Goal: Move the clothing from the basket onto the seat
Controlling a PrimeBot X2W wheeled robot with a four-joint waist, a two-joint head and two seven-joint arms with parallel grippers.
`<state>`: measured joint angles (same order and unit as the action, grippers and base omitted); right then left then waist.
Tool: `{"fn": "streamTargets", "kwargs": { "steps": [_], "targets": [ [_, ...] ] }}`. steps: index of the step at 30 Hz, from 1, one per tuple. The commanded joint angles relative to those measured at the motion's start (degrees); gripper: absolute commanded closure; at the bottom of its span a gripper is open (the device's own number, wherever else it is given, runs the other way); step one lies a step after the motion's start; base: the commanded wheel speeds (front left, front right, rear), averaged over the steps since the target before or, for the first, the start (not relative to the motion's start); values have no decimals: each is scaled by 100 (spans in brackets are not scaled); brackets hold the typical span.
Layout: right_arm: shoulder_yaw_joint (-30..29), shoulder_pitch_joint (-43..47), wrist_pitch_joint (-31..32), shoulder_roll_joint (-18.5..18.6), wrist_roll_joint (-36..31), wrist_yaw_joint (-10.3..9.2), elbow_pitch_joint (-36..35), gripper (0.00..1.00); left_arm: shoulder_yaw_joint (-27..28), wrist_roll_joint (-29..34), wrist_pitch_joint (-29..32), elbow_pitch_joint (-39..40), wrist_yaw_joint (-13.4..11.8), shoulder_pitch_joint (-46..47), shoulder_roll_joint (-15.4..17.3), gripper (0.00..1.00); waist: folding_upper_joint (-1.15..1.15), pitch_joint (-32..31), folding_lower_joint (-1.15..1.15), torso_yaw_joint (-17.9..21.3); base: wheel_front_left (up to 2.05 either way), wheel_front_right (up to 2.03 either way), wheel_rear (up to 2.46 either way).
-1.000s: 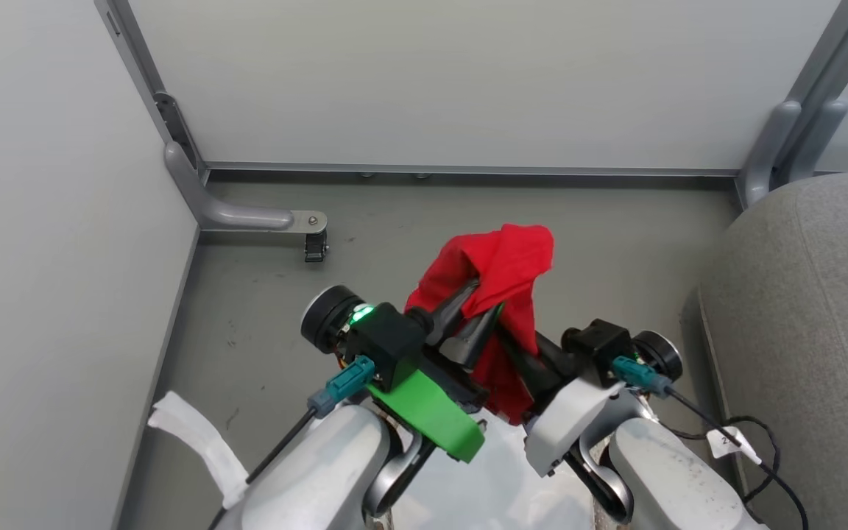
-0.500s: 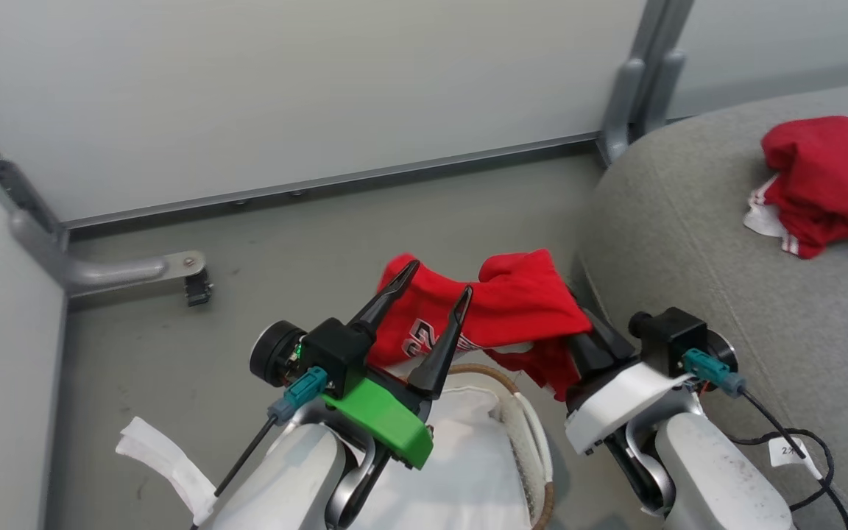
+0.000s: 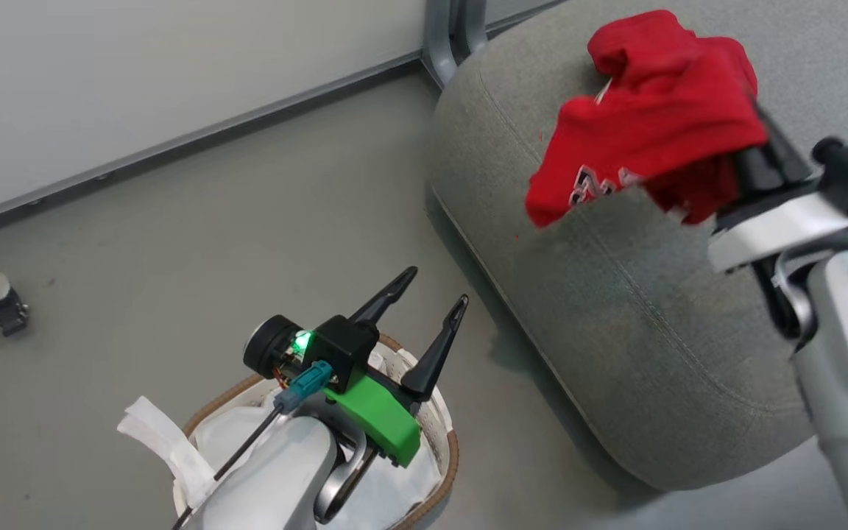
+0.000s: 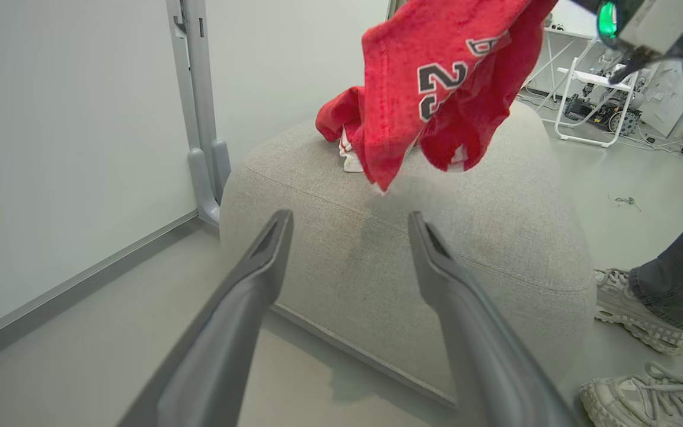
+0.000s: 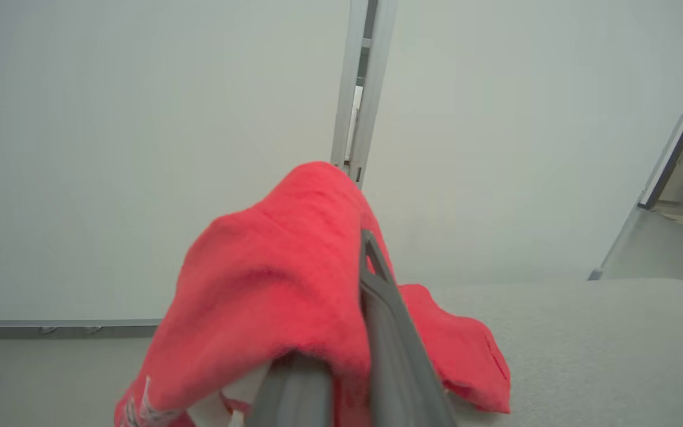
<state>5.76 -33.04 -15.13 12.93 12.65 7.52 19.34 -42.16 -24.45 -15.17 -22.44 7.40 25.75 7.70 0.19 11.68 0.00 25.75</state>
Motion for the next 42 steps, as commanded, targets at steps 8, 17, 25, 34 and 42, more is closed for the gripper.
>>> {"fn": "streamTargets", "kwargs": {
  "steps": [8, 17, 25, 34, 42],
  "targets": [
    [-1042, -1673, -1, 833, -812, -6, 1012, 100, -88, 53, 5, 67, 14, 474, 282, 0, -19, 1490, 0, -485, 0, 0, 0],
    [-2463, -2387, -1, 928, -1986, -6, 2463, 100, -8, 126, 5, 169, 14, 683, 293, 0, -19, 2079, 0, -1220, 0, 0, 0],
    [-3210, -1858, 0, 573, -2405, -6, 2820, 0, 285, 193, 5, 121, 14, 479, 242, 0, -19, 2002, 0, -1390, 0, 0, 0],
    [-3055, -543, -1, 315, -2189, -6, 2259, 0, 728, 208, 5, 7, 15, 55, 161, 0, -19, 1340, 0, -1286, 0, 0, 0],
    [-2828, 691, 0, 246, -1763, -6, 1822, 0, 1244, 209, 5, -203, 15, -582, 19, 0, -19, 560, 0, -1437, 0, 0, 0]
  ]
}}
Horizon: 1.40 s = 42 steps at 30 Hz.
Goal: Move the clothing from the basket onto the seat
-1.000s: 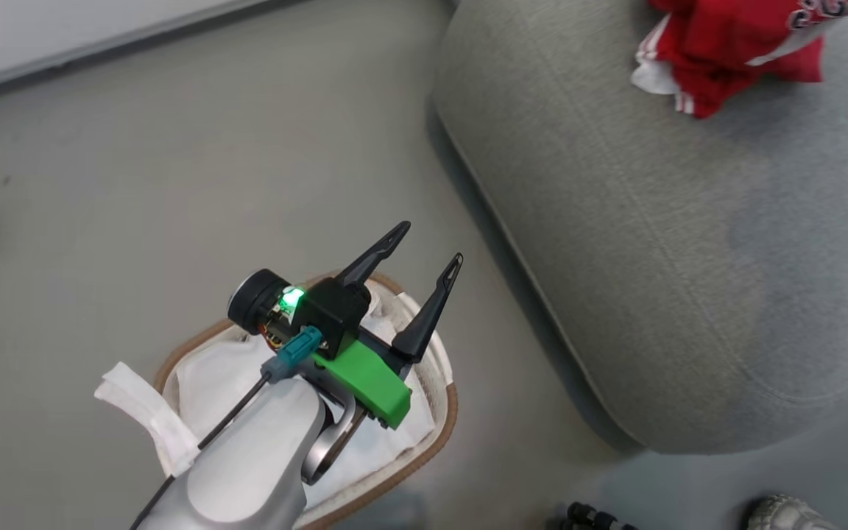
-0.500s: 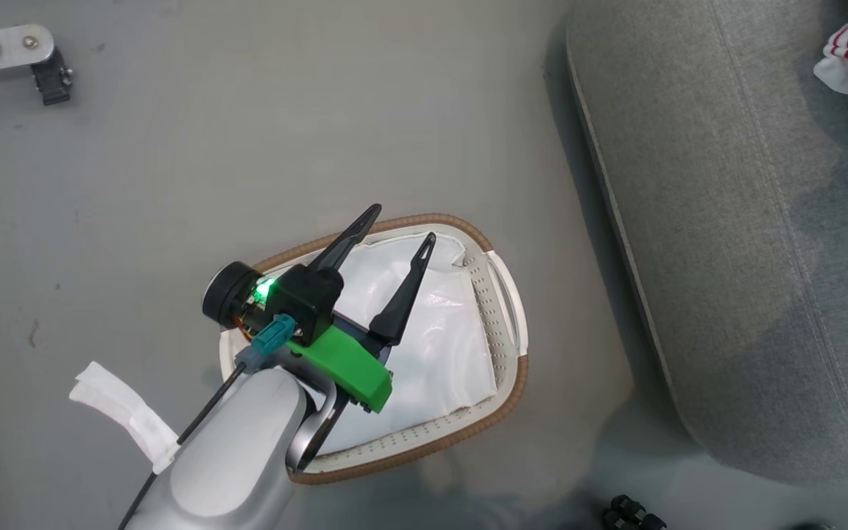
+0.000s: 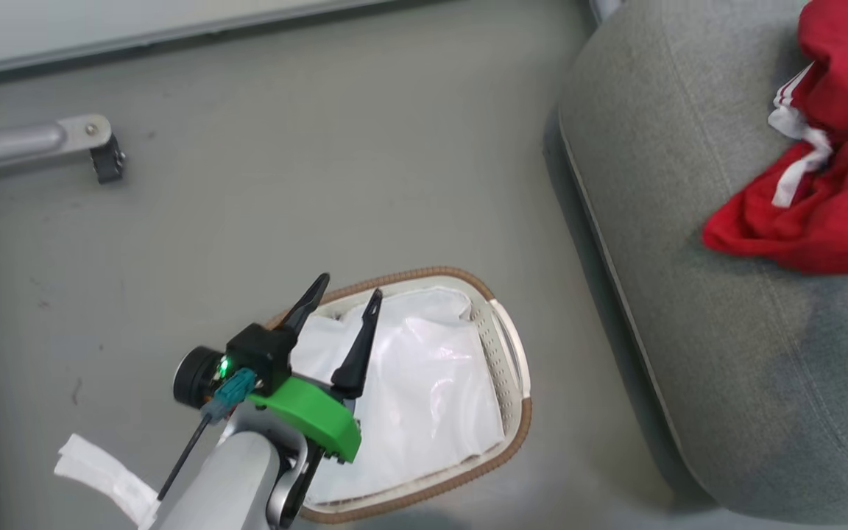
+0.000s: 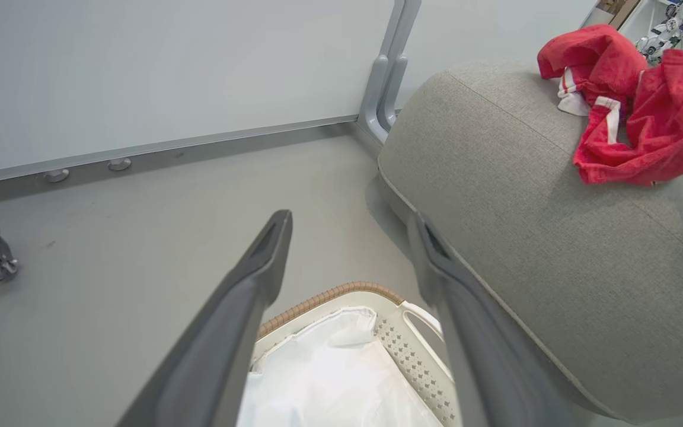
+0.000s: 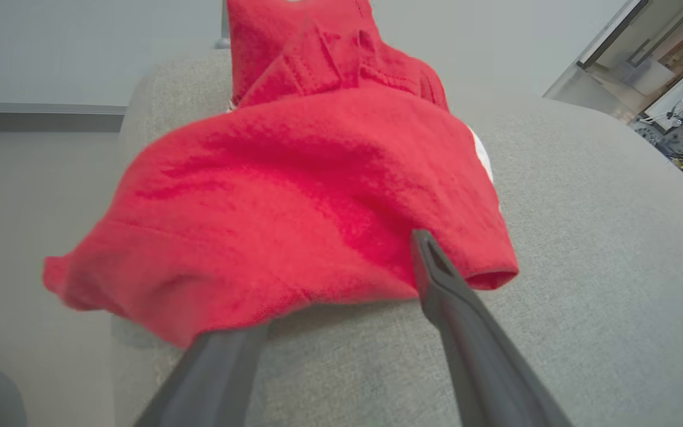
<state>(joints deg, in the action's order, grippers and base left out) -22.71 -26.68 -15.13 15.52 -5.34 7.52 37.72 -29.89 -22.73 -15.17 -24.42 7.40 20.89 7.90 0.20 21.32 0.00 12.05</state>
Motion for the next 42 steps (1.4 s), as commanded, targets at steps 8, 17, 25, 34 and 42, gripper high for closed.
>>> {"fn": "streamTargets", "kwargs": {
  "steps": [8, 17, 25, 34, 42],
  "targets": [
    [534, 962, 0, -261, 471, -6, -412, 0, 536, 119, 5, -132, 15, -649, -141, 0, -20, -995, 0, -299, 0, 0, 0],
    [1725, 1353, 0, -789, 1262, -6, -1362, 0, 1727, 634, 4, 119, -39, -1149, -302, 0, -20, -1431, 0, -677, 0, 0, 0],
    [2212, 1382, 0, -1059, 1603, -6, -1679, 0, 2678, 1167, 5, 347, -70, -1485, -419, 0, -20, -1622, 0, -1160, 0, 0, 0],
    [2280, 1558, 0, -1201, 1551, -6, -1656, 0, 3155, 1375, 5, 392, -32, -1794, -488, 0, -20, -1767, 0, -1406, 0, 0, 0],
    [2204, 1693, 2, -1249, 1548, 0, -1487, 100, 3171, 1183, 2, 310, -11, -1813, -504, 100, 0, -1811, 0, -1418, 0, 0, 0]
  ]
}}
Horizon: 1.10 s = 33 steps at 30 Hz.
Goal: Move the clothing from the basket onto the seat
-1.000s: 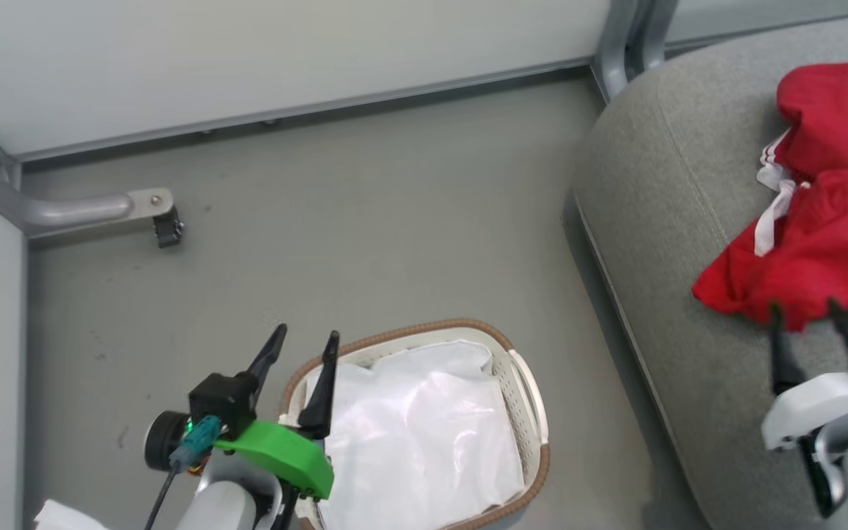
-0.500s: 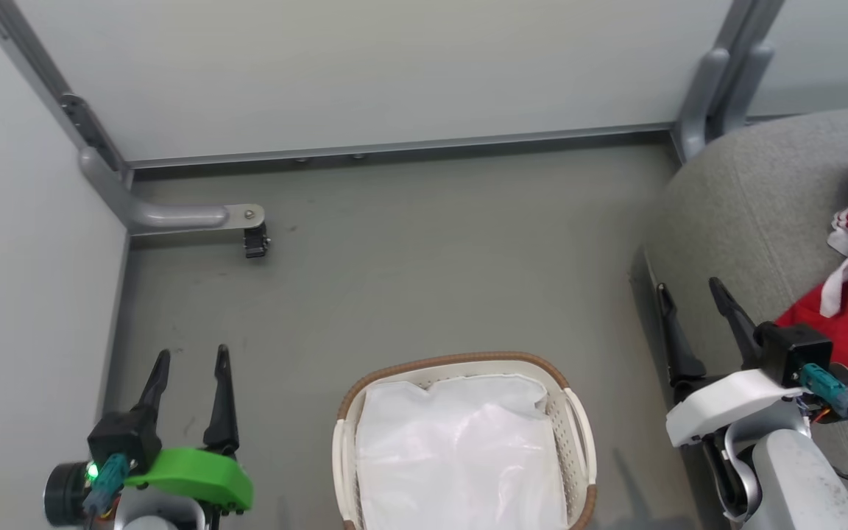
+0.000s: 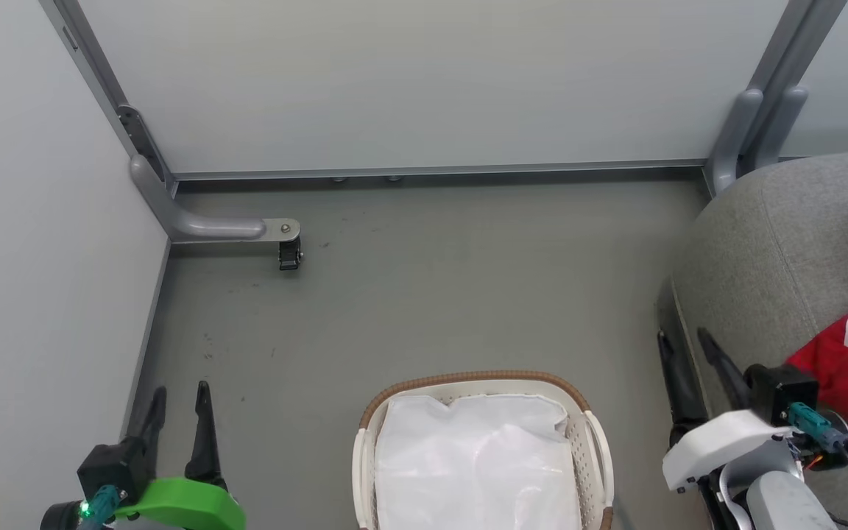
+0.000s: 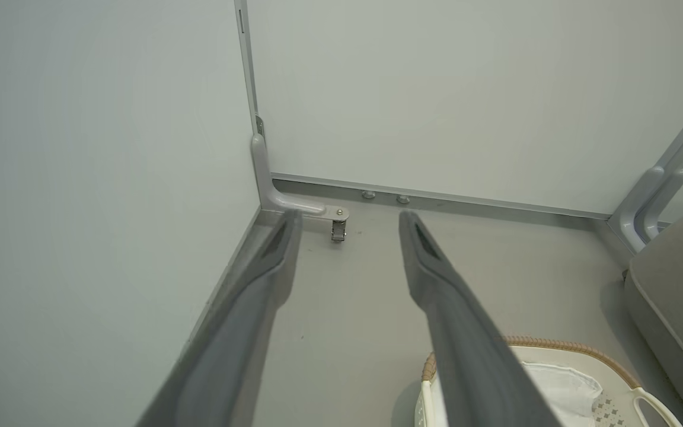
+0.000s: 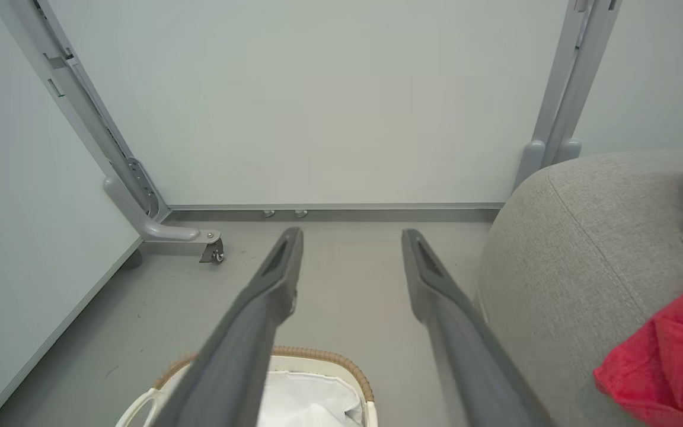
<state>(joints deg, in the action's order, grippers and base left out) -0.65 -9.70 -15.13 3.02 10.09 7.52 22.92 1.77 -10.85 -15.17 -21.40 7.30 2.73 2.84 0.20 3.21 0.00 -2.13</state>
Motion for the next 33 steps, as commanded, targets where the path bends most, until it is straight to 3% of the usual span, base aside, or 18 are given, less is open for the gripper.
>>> {"fn": "streamTargets", "kwargs": {
  "steps": [1, 33],
  "targets": [
    [2, 28, 0, -12, 1, 0, 46, 100, -1, 0, 1, -49, 0, -7, -10, 100, 0, -1, 0, -1, 0, 0, 0],
    [-223, 168, 808, -20, 3036, -1, -274, 100, 182, -3007, 807, 205, 8, 148, -8, 100, -5, -75, 0, 51, 0, 0, 0]
  ]
}}
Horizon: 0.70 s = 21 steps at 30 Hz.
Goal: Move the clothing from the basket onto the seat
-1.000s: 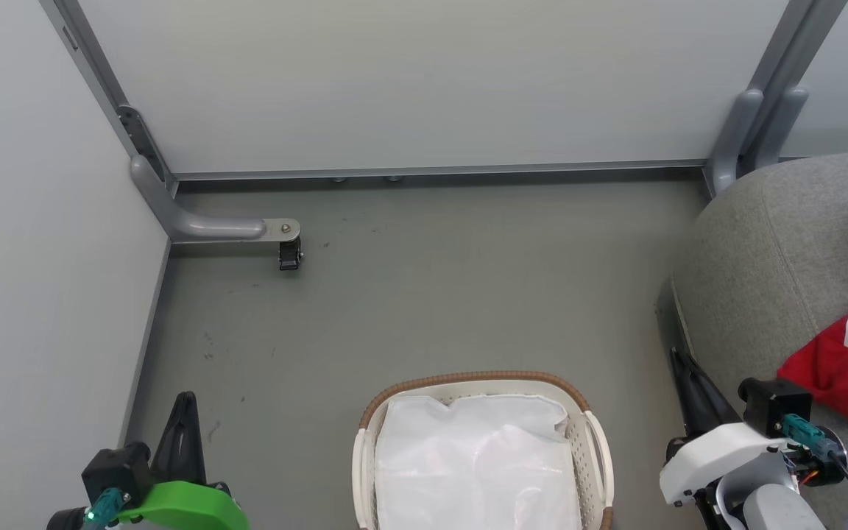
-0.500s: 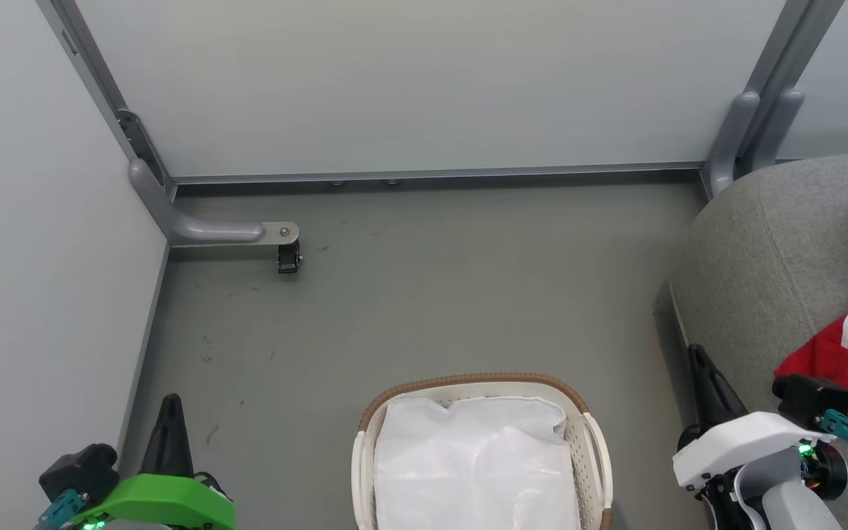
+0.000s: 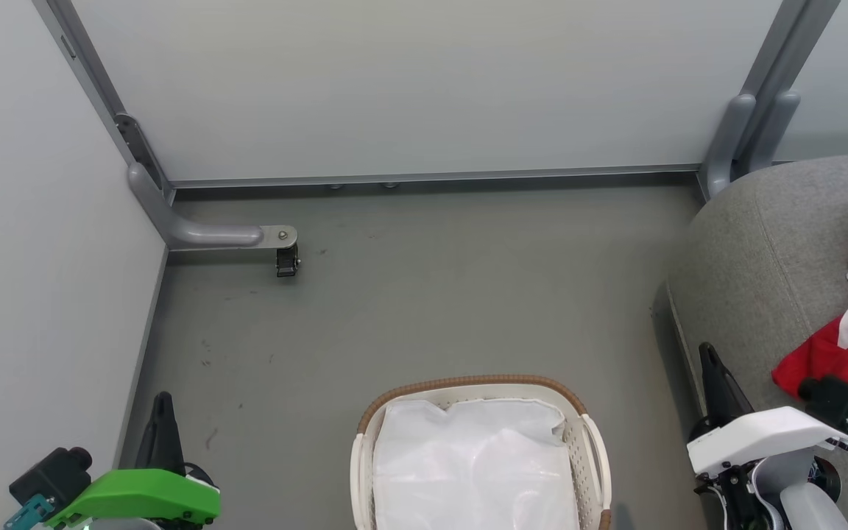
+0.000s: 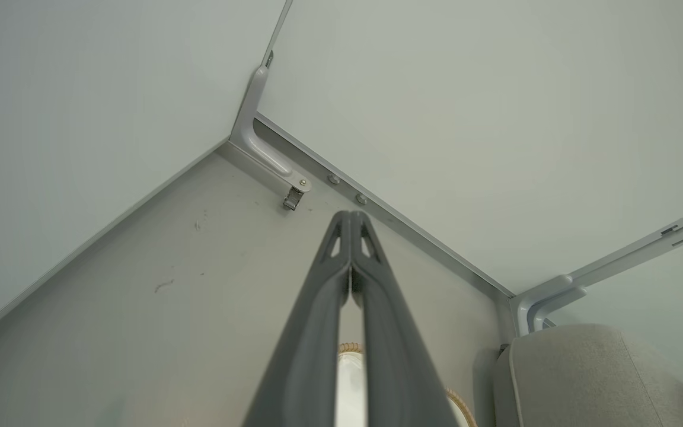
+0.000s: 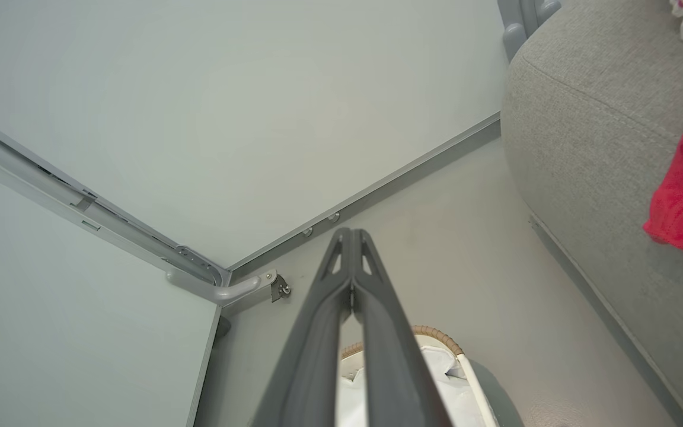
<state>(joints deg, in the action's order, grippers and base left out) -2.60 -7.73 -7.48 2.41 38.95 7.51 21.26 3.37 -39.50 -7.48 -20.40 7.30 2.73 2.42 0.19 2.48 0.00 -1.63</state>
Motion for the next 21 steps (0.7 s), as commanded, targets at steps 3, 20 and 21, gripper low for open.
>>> {"fn": "streamTargets", "kwargs": {
  "steps": [3, 20, 21],
  "targets": [
    [-45, -20, 102, 42, 385, 0, -138, 100, 37, -374, 99, 131, 9, 162, 35, 100, -5, -9, 0, 6, 0, 0, 0],
    [-137, 31, 431, 47, 1634, -1, -294, 100, 113, -1615, 431, 264, 13, 229, 43, 100, -7, -49, 0, 35, 0, 0, 0],
    [-142, 33, 447, 47, 1695, -1, -301, 100, 116, -1674, 445, 271, 14, 233, 43, 100, -8, -51, 0, 36, 0, 0, 0]
  ]
}}
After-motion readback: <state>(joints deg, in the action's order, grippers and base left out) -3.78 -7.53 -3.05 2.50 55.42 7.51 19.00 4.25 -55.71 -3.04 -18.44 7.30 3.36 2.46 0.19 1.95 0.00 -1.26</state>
